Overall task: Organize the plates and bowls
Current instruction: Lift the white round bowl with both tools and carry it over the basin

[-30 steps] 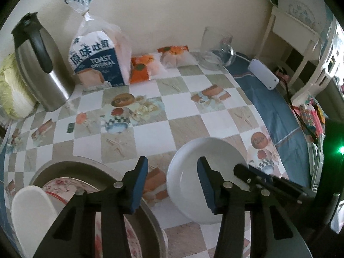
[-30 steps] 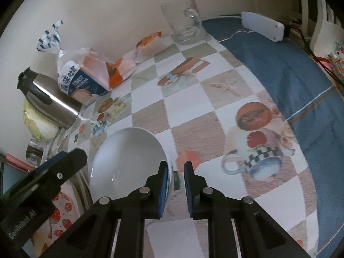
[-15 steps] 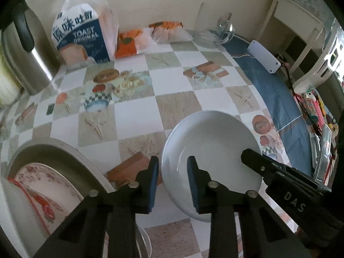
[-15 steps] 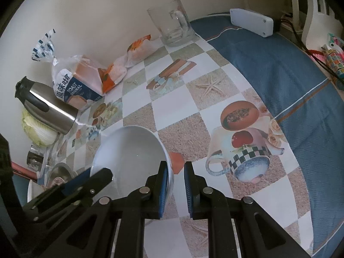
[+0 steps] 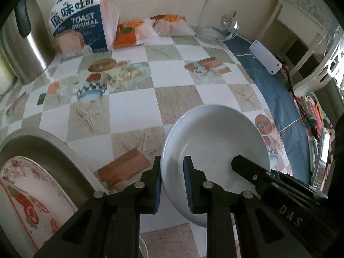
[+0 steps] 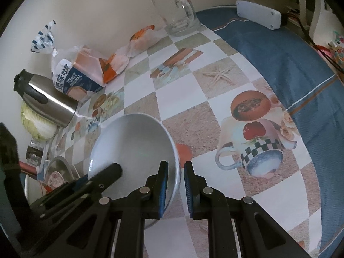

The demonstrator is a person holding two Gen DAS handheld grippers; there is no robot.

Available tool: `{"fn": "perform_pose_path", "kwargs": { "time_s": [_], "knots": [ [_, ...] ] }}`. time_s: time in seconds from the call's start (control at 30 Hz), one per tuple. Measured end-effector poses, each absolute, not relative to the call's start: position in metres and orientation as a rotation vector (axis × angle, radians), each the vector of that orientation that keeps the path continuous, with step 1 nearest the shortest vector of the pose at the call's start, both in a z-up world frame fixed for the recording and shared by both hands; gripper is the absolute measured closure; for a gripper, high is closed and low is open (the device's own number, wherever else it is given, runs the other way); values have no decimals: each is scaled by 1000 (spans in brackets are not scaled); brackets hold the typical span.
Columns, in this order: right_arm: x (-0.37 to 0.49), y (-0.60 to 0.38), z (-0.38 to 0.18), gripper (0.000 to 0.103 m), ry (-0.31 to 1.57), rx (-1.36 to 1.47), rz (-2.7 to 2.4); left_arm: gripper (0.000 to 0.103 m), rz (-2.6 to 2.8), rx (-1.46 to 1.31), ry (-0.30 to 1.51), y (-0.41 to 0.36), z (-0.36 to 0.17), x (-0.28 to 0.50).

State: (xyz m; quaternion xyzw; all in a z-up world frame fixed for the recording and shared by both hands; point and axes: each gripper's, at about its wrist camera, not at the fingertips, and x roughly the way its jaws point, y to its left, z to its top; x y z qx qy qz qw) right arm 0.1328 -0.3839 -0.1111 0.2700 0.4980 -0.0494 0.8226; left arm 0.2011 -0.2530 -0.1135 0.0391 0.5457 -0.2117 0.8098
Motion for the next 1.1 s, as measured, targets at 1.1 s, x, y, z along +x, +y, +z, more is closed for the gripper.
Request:
{"fn": "perform_pose_path", "kwargs": {
  "time_s": [1.1],
  "knots": [
    [110,-282,46,86,810,420,36,83,-354,3,876,-142,51,159]
  ]
}}
